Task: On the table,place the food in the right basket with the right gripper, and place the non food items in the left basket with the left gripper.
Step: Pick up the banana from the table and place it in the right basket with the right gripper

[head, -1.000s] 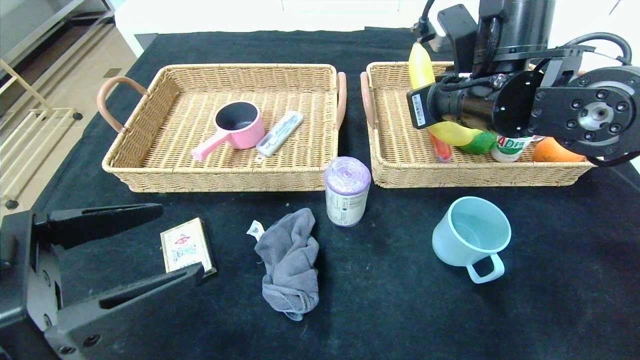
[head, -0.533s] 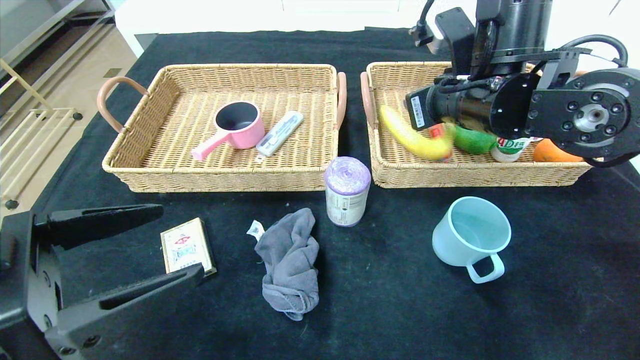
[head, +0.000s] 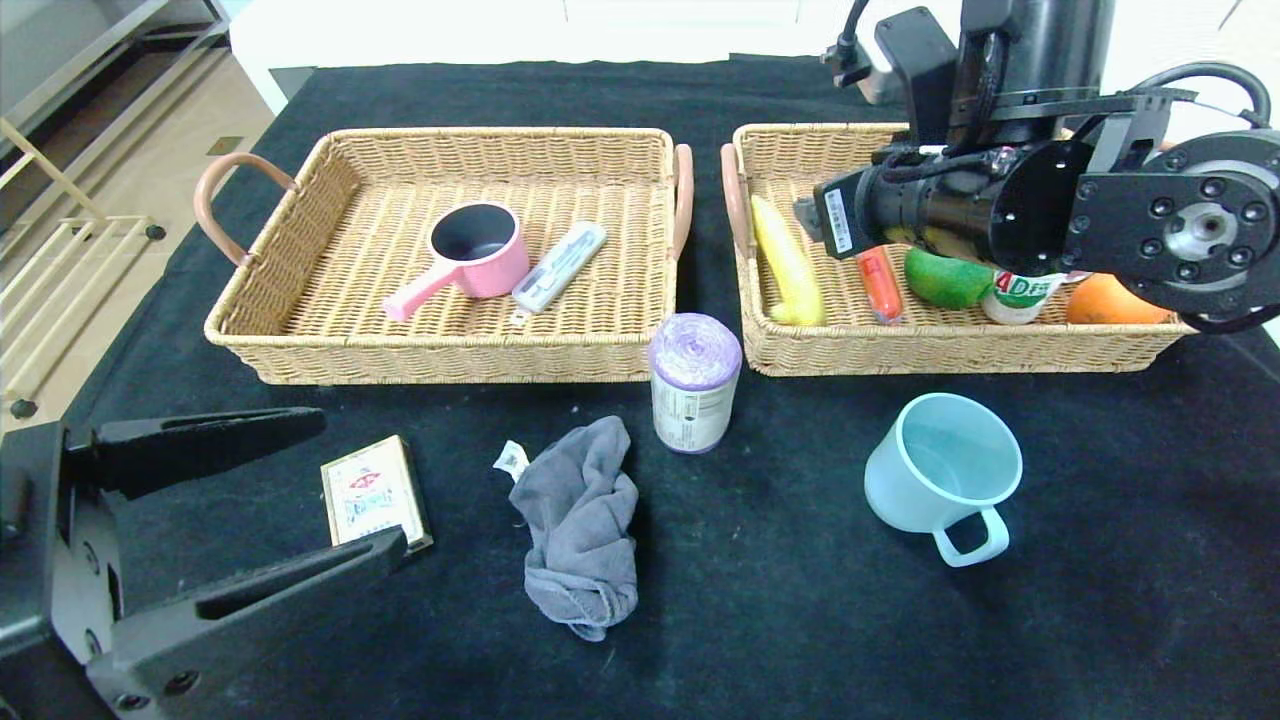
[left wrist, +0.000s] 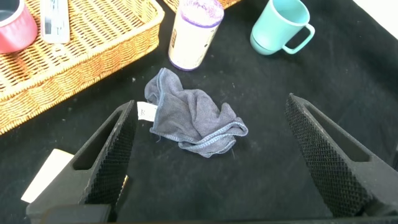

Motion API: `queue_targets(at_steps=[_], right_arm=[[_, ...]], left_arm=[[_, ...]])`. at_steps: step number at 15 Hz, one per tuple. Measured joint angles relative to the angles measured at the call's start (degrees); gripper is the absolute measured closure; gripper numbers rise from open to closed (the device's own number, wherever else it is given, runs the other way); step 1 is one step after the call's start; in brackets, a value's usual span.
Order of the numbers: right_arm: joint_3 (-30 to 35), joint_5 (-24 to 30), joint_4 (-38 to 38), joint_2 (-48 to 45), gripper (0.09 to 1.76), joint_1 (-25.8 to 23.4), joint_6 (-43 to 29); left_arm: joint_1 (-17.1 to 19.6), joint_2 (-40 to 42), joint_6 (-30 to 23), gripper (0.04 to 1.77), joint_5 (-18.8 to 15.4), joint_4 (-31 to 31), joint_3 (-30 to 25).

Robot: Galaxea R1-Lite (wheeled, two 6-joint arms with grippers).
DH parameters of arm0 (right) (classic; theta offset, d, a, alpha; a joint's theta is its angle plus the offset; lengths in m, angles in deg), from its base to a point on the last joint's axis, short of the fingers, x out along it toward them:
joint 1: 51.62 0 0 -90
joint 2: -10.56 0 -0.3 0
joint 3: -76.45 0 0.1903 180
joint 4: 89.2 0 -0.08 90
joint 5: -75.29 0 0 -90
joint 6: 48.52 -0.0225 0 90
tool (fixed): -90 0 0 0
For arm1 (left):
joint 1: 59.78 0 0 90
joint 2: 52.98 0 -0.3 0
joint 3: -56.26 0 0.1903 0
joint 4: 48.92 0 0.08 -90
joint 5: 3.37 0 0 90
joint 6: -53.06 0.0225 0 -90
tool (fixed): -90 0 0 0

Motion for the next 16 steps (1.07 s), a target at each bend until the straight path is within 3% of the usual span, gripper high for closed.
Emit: queue_targets(at_steps=[5, 11, 16], right_arm=[[2.8, 0.0, -0.3, -2.0, 0.27, 0.6, -0.2], [11.2, -0.4, -1.3, -8.7, 0.20, 2.0, -1.0], [14.2, -5.0, -20.6, -17.1, 0.17, 6.0, -13.9]], left_arm=[[0.0, 0.1, 0.3, 0.09, 0.0, -0.1, 0.0], [0.0, 0.0, 1.9, 0.09, 0.0, 0.1, -0.7], [0.0, -0.3, 2.0, 0.09, 0.0, -0.1, -0.9]])
